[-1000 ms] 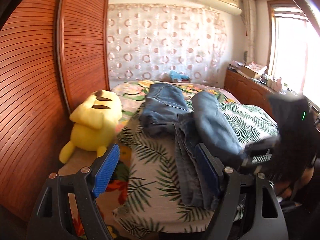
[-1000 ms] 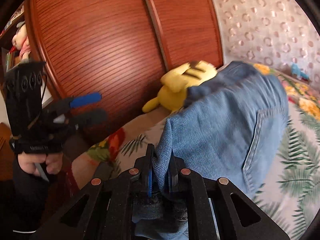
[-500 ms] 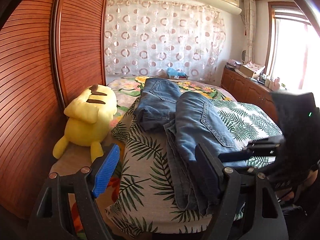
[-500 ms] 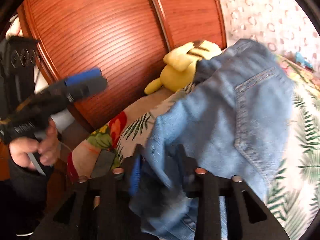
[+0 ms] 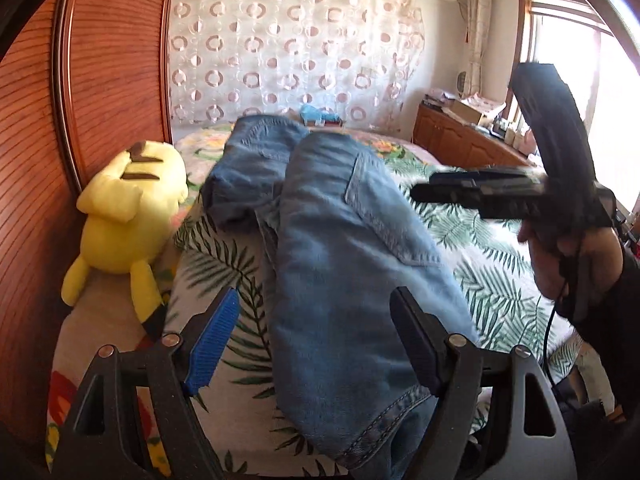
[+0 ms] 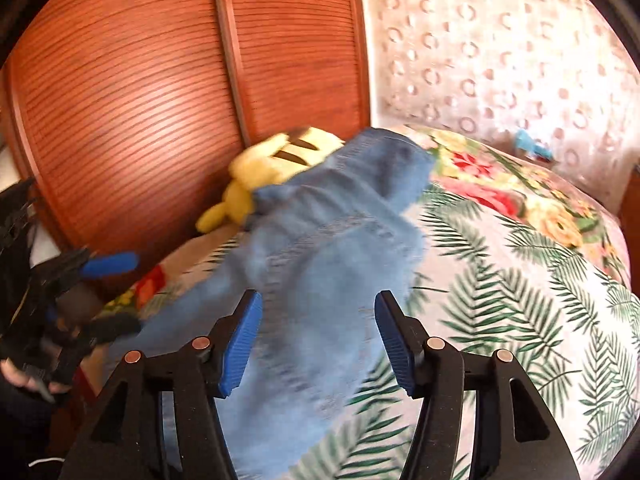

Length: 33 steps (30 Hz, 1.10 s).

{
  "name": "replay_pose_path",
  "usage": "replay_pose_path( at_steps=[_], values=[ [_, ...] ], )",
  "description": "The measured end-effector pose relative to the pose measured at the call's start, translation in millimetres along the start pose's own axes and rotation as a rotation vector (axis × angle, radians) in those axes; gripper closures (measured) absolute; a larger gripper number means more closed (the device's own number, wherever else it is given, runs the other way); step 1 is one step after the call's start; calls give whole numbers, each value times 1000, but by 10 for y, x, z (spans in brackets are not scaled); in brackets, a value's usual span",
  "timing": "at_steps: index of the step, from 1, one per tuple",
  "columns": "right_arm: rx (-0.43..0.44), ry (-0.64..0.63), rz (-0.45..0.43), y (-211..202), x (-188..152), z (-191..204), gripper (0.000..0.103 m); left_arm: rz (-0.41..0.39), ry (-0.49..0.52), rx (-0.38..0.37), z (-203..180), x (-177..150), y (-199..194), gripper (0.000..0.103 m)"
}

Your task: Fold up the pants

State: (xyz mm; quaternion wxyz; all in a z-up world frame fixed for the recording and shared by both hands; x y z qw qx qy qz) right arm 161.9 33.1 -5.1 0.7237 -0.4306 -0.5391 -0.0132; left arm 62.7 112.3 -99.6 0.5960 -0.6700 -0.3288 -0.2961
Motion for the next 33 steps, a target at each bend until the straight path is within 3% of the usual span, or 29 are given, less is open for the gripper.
replay_pose_path(
  at_steps=[5, 12, 16, 27, 29, 30, 33],
  values=[
    [-21, 71, 33, 256, 38, -130, 39, 65, -30, 3, 36, -264, 156, 25],
    [69, 162, 84, 637, 113, -230, 33, 79, -72, -15, 64, -417, 195, 24],
    [72, 187, 106, 849, 82, -304, 21, 77, -78, -18, 50, -441, 199, 25],
    [158, 228, 157, 1194, -13, -332, 20, 68, -102, -35, 79, -450, 225, 25],
    [161, 218, 161, 1249, -5, -305, 24, 62, -106, -39, 91, -449, 233, 27],
    [159, 216, 160, 1254, 3, -295, 26, 59, -109, -54, 76, -454, 233, 33],
    [189, 224, 144, 1205, 27, -290, 50, 57, -123, -112, 2, -471, 210, 51]
  ],
)
Point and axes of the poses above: each gripper's, at about its wrist camera, not at the fingertips, and y roughly the way its jaws point, z to its left, x to its top, the point moved 10 cm from there along y, roughly the way its jaws point, and after that the axes turned 1 degree about -z, right-handed, at the moved point
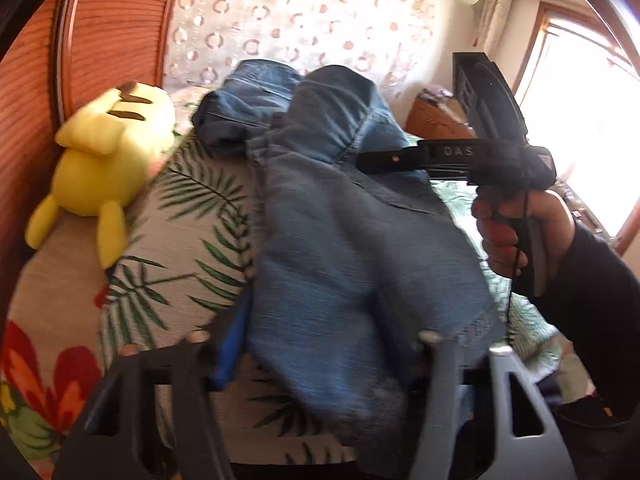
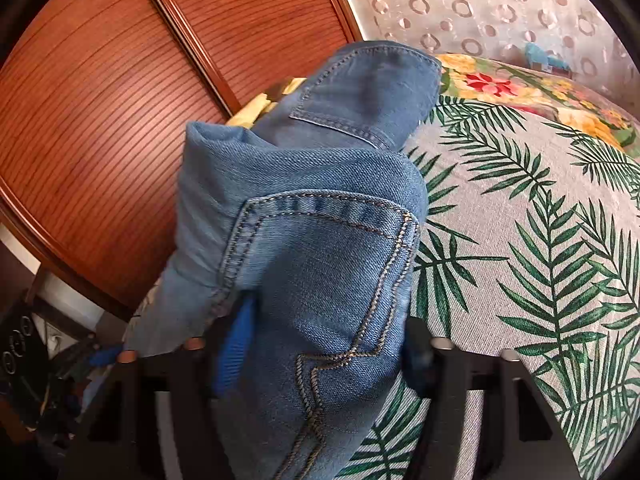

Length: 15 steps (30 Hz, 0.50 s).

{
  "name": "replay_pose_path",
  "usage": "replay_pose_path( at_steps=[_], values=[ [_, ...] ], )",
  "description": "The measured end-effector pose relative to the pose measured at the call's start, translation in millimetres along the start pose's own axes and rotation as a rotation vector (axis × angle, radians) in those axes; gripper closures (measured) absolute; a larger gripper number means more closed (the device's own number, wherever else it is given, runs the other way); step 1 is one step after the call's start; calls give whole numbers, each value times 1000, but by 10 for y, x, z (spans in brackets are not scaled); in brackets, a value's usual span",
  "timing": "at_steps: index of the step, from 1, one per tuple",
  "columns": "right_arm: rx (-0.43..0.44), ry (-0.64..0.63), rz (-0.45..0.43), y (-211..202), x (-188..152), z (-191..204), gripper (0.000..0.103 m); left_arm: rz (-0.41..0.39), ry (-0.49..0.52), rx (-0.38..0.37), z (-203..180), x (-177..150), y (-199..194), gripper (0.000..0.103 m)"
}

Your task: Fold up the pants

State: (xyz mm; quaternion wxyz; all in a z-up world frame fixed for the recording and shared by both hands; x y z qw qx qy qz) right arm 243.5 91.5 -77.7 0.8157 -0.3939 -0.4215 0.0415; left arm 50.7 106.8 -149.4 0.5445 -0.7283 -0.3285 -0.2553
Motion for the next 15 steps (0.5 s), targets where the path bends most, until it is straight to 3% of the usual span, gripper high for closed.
replay_pose_path(
  at_steps=[2, 5, 10, 15],
  values=[
    [18, -7, -10, -84, -8, 7, 72, -9, 20, -7, -40, 0, -18, 64],
    [40, -36, -60, -286, 53, 97, 79, -30, 16, -10, -52, 50, -69, 92],
    [70, -109, -163, -734, 240, 429, 80, -93, -7, -30, -62, 233, -211, 95],
    [104, -203, -249, -1156, 535, 778, 81, -191, 0, -25, -24, 626, -407, 96]
  ],
)
Point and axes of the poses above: each gripper's, at about its wrist camera, not at the fingertips, and y roughly the way its jaws point, z to its left, x to its top, the point moved 10 cm from there along y, roughly the way its jaws point, and after that the axes turned 1 degree about -z, right-handed, at the moved point
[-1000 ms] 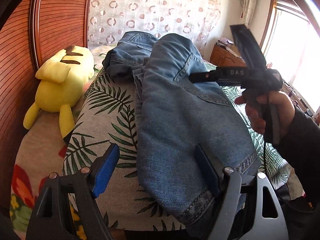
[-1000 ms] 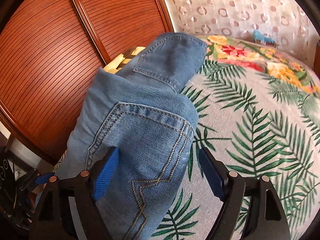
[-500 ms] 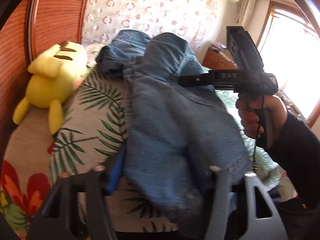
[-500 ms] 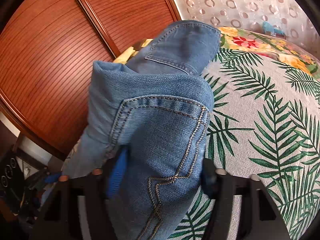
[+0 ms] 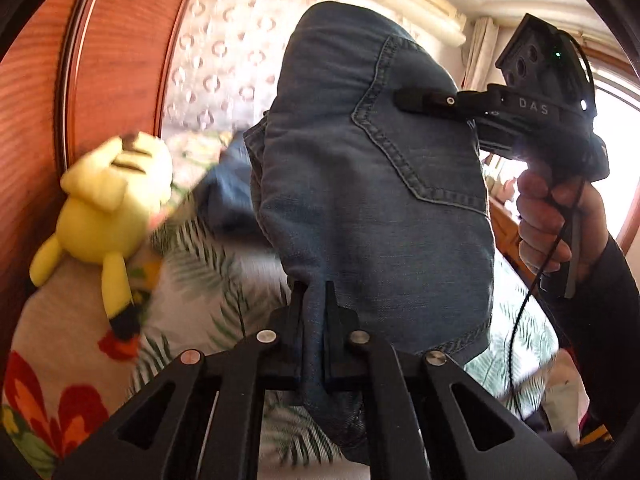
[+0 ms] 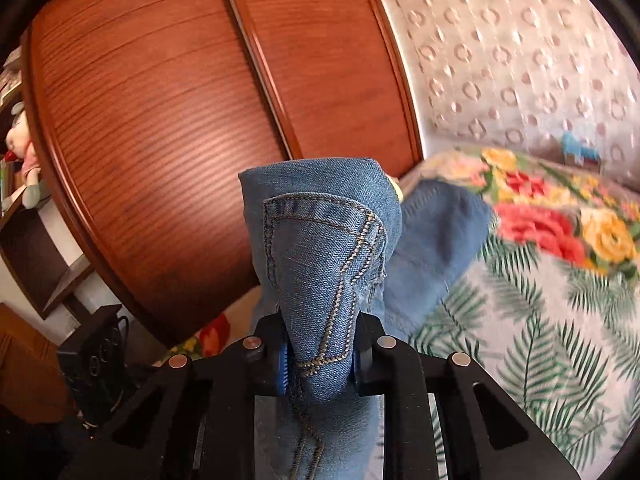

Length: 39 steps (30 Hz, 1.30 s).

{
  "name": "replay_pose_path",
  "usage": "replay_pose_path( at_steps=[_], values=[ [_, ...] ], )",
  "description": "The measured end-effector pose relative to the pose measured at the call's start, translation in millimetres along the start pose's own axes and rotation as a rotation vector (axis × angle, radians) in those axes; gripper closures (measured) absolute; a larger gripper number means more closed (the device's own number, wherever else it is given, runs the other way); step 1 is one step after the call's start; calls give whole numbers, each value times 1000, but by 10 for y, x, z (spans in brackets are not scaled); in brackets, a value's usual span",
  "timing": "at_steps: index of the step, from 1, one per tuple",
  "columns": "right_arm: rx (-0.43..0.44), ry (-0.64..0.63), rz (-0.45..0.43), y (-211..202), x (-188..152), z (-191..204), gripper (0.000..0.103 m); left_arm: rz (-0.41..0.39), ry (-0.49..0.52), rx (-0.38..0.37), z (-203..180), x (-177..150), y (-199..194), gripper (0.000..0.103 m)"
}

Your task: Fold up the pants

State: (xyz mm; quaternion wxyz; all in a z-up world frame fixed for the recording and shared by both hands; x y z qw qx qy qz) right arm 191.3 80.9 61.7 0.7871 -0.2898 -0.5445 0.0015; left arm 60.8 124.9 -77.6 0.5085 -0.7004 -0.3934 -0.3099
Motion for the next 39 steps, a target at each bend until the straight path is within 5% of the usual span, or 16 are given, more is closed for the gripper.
replay_pose_path(
  at_steps=[8, 16, 20, 24, 28, 29, 31, 37, 39],
  values=[
    [47, -113, -75, 7, 846, 180, 81, -114, 6, 70, 360, 731, -67, 96],
    [116, -72, -124, 497, 1359, -109, 81, -112, 23, 134, 820, 1250, 238, 96],
    [91, 24, -102, 1078, 1299, -739, 81, -13, 36, 123, 939, 1272, 792, 96],
    [7, 107, 15, 1667, 932, -1573, 79, 99, 33, 121, 1008, 1042, 1365, 96],
    [-120, 145, 123, 1924, 552, -2187, 64, 106, 24, 137, 1047, 1004, 1476, 96],
    [-118, 147, 131, 1915, 540, -2256, 52, 108, 23, 143, 1058, 1006, 1483, 96],
    [-135, 125, 132, 1844, 584, -2338, 44, 113, 24, 147, 1080, 1013, 1502, 96],
    [-259, -17, 66, 1470, 788, -2214, 43, 117, 58, 189, 1052, 1058, 1523, 96],
    [-308, -51, 44, 1378, 809, -2097, 54, 121, 61, 199, 1056, 1057, 1535, 96]
  ],
)
Point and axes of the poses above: each gripper's, at about its wrist camera, not at the fingertips, and y roughly the way its jaws point, z to its left, x to its top, the point moved 10 cm from there along y, roughly the way its jaws point, and after that the axes turned 1 degree about -z, right-handed, at the moved point
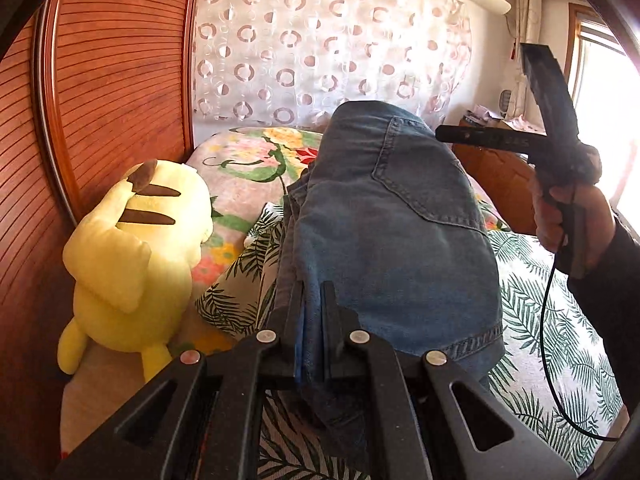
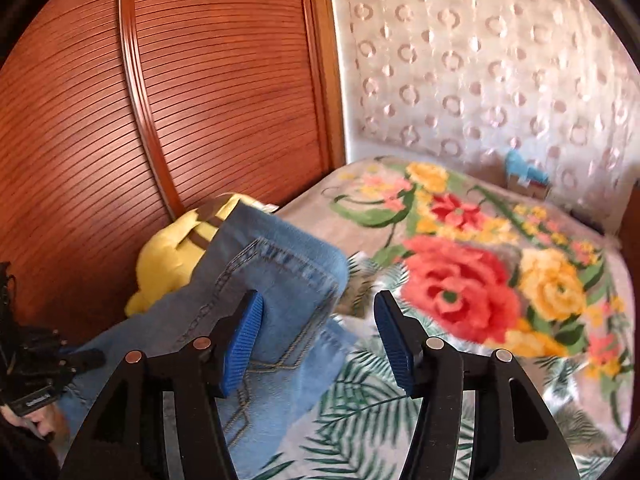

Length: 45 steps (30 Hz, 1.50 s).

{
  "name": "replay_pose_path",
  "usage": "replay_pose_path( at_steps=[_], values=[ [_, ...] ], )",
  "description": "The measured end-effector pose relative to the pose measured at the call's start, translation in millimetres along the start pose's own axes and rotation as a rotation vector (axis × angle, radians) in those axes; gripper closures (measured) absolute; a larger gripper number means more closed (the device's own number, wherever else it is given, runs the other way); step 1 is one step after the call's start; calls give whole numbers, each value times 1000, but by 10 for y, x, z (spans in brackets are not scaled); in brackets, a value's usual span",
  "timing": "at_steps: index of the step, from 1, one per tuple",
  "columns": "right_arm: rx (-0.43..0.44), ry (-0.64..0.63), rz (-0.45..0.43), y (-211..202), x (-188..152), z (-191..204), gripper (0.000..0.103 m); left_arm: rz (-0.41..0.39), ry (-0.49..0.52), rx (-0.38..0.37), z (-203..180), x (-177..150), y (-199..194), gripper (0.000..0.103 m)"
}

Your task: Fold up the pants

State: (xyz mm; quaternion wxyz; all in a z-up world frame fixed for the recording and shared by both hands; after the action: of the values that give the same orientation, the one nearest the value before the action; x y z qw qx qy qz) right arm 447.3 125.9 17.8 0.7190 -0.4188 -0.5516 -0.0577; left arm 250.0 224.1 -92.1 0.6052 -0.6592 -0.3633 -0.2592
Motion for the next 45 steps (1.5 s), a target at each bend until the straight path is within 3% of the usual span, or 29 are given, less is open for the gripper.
replay_pose_path(
  at_steps=[1, 4, 10, 16, 22, 24, 31, 32, 33, 34, 37, 43, 45],
  values=[
    [-20, -5, -7, 5, -6, 24, 63, 1, 1, 3, 3, 1, 6, 96],
    [-53, -10, 28, 143, -98, 6, 74, 0, -3, 1, 23, 10, 20, 96],
    [-85, 2, 99, 411, -246, 18, 75, -10, 0, 13, -11, 46, -17, 96],
    [-76, 38, 39, 63, -106, 78, 75, -46, 5, 44, -33, 120, -197, 94],
    [-60, 33, -23, -564, -377, 306, 75, -93, 13, 30, -192, 160, -480, 71],
    [-57, 40, -39, -800, -510, 375, 75, -112, 21, 22, -275, 164, -578, 58],
    [-87, 66, -97, -1722, -980, 536, 75, -134, 69, -20, -689, 117, -825, 55],
    [-96, 70, -102, -1841, -1054, 541, 75, -137, 75, -26, -747, 112, -852, 43],
    [-105, 74, -107, -1952, -1118, 542, 75, -145, 77, -32, -793, 108, -878, 19],
    [-114, 83, -113, -2056, -1179, 531, 75, -163, 79, -42, -850, 111, -923, 14],
    [-137, 95, -128, -2360, -1333, 557, 75, -174, 94, -65, -1016, 92, -1024, 14],
    [-196, 117, -163, -2897, -1596, 628, 75, -196, 129, -71, -1322, 70, -1166, 0],
    [-223, 122, -175, -3045, -1664, 649, 75, -203, 144, -73, -1417, 63, -1215, 0]
  ],
)
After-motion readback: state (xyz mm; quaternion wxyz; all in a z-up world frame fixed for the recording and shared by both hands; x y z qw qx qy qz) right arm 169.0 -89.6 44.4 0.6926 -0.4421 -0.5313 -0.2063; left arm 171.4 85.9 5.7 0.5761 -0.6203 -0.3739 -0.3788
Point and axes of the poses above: each gripper's, at about its wrist camera, not at the fingertips, and y roughly the way its jaws point, z to its left, x to its top, the point moved 10 cm from there along y, roughly the way its jaws point, and after that the axes turned 1 degree about -z, right-handed, at the moved point
